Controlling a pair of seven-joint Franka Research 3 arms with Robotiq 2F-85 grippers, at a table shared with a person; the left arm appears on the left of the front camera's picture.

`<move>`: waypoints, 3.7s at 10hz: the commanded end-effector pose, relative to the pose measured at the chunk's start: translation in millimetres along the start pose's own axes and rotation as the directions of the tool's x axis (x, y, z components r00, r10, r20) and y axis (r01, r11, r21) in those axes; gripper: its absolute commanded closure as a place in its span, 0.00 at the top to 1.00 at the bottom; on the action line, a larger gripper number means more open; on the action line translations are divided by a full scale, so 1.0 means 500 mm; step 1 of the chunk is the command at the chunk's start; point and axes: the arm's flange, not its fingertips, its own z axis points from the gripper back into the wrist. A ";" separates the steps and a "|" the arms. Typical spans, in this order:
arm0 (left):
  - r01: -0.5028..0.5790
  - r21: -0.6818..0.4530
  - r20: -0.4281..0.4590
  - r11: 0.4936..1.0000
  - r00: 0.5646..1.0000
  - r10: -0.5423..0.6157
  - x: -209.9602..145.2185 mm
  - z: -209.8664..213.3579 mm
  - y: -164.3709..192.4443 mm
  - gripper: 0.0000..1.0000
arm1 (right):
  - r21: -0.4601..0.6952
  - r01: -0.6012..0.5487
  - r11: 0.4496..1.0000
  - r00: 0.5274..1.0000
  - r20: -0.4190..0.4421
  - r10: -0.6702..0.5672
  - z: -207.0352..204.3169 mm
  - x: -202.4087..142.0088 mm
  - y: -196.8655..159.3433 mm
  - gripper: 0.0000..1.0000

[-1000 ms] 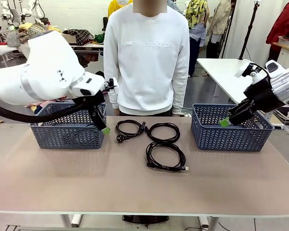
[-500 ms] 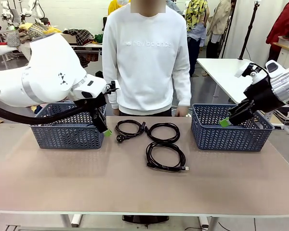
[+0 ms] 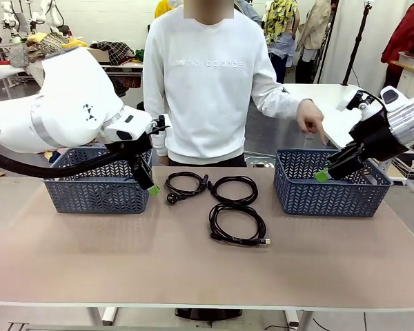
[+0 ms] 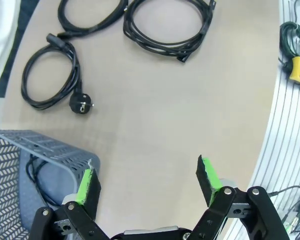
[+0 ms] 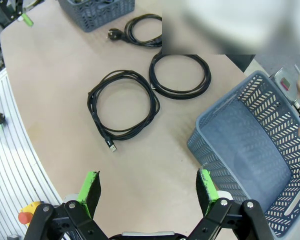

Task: Organize the cables according to human instructions.
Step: Pick up a bundle of cables and place it in the basket indicated by the human.

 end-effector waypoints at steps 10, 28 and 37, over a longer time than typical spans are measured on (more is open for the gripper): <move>-0.006 0.001 -0.001 1.000 1.000 0.006 -0.002 0.002 0.003 1.00 | 0.012 0.001 1.000 1.000 0.012 -0.001 -0.001 0.000 -0.004 1.00; -0.006 0.001 -0.001 1.000 1.000 0.006 -0.002 0.002 0.003 1.00 | 0.237 -0.346 0.908 0.868 -0.287 0.406 -0.334 0.115 0.237 1.00; -0.006 0.001 -0.001 1.000 1.000 0.006 -0.002 0.002 0.003 1.00 | 0.253 -0.334 0.908 0.852 -0.330 0.406 -0.366 0.107 0.248 1.00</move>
